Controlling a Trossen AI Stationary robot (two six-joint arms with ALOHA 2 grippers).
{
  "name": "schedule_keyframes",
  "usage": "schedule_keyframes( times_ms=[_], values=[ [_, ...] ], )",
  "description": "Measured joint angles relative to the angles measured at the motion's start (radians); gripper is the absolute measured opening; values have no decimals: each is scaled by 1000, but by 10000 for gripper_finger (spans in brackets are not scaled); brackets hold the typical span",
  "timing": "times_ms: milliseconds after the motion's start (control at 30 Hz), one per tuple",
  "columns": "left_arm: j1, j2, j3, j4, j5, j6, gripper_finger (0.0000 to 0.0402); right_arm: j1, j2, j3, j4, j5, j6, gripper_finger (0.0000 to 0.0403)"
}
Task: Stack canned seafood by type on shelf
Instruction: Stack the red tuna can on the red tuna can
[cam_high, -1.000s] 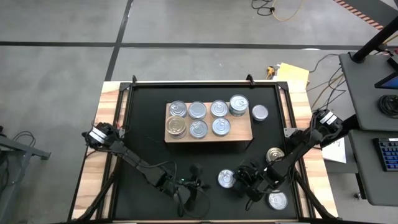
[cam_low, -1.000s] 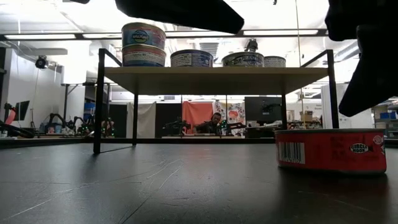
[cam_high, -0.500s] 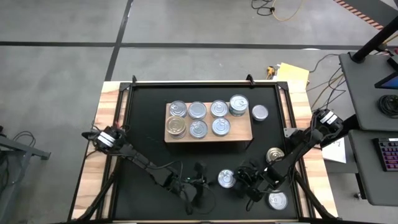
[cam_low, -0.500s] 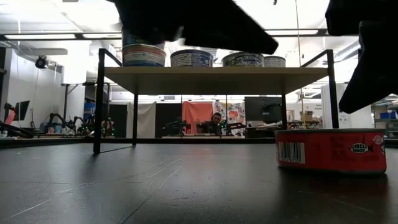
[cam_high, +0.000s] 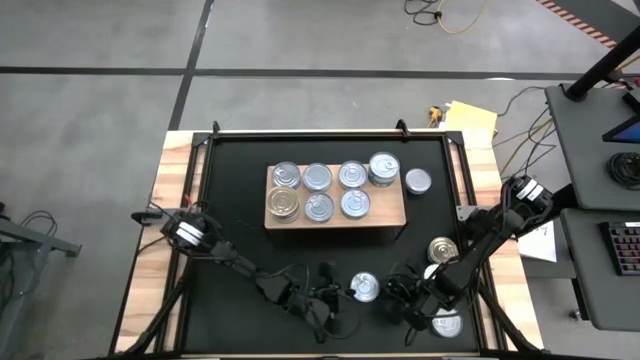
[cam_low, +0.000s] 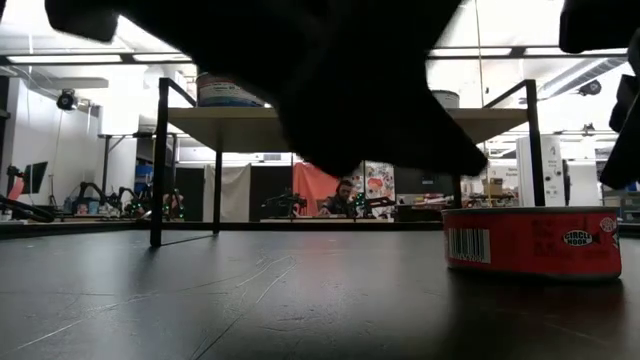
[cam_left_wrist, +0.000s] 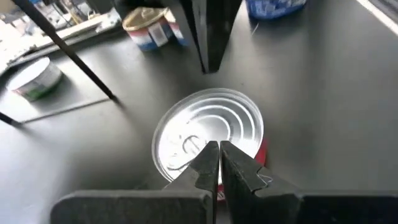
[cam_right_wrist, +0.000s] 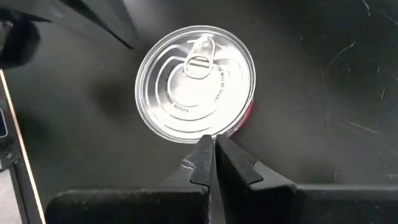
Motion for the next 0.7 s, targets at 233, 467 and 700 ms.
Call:
schedule_keyframes(
  times_ms=[233, 467, 700],
  values=[
    [0, 73, 101, -124, -30, -22, 0, -1, 0, 0, -64, 12, 1, 9],
    [0, 100, 192, -317, -106, -83, 0, -1, 0, -4, -78, 38, 26, 9],
    [-13, 103, 189, -333, -110, -121, 0, -1, 0, -4, -63, 44, 79, 19]
  ],
)
